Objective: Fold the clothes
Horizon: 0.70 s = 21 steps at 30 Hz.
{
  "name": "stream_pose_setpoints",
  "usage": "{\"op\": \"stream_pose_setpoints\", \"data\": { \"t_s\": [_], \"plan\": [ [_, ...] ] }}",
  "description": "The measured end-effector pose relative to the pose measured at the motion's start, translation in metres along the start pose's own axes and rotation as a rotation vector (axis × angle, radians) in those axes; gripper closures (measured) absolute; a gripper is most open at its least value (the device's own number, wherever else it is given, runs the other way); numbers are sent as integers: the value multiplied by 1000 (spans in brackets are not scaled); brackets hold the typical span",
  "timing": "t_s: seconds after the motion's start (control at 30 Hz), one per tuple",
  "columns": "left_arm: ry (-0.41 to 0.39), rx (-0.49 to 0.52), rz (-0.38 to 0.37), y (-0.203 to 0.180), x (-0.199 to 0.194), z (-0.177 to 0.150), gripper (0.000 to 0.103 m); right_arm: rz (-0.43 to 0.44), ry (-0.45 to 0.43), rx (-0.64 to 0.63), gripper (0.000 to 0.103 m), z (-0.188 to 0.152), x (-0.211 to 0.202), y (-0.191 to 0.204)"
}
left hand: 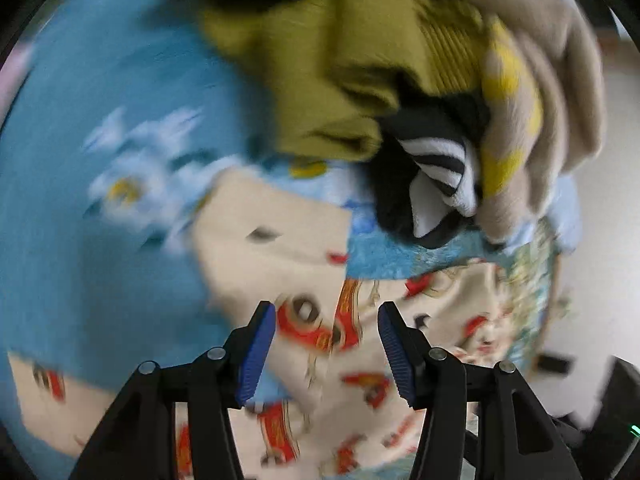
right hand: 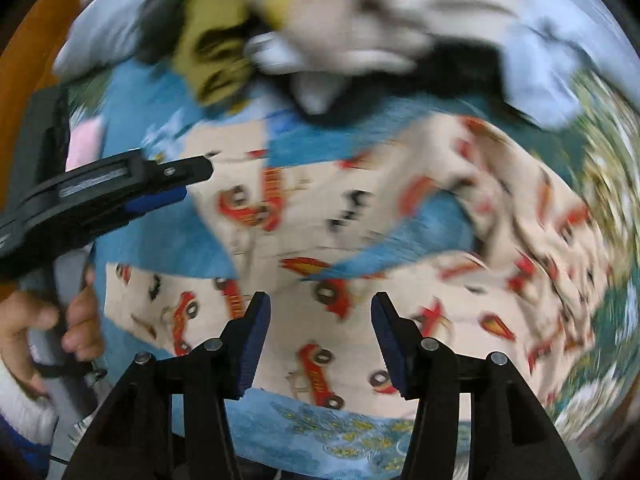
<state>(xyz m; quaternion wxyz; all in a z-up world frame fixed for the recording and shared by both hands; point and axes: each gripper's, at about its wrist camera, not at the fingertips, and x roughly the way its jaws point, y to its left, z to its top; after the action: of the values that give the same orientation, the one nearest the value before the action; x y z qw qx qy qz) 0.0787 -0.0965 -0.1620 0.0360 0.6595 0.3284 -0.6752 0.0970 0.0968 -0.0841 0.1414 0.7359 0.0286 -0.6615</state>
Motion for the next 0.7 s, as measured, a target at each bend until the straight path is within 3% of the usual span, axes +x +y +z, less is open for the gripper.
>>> {"op": "stream_pose_setpoints", "data": {
  "t_s": [0.13, 0.27, 0.37, 0.47, 0.53, 0.6, 0.7],
  "plan": [
    [80, 89, 160, -24, 42, 16, 46, -9, 2, 76, 49, -12, -6, -24],
    [95, 132, 228, -32, 52, 20, 48, -18, 5, 152, 49, -24, -13, -48],
    [65, 123, 232, -23, 46, 22, 78, -11, 9, 183, 49, -28, -10, -54],
    [43, 74, 172, -3, 33, 23, 100, 0, 2, 185, 49, -28, -11, -53],
    [-3, 48, 134, 11, 12, 23, 101, 5, -7, 175, 49, -27, -13, -51],
    [-87, 1, 47, 31, -22, 23, 101, 12, -19, 169, 49, -25, -15, -49],
    [-229, -72, -9, 71, -81, 21, 101, 23, -33, 184, 49, -25, -15, -52]
  ]
}}
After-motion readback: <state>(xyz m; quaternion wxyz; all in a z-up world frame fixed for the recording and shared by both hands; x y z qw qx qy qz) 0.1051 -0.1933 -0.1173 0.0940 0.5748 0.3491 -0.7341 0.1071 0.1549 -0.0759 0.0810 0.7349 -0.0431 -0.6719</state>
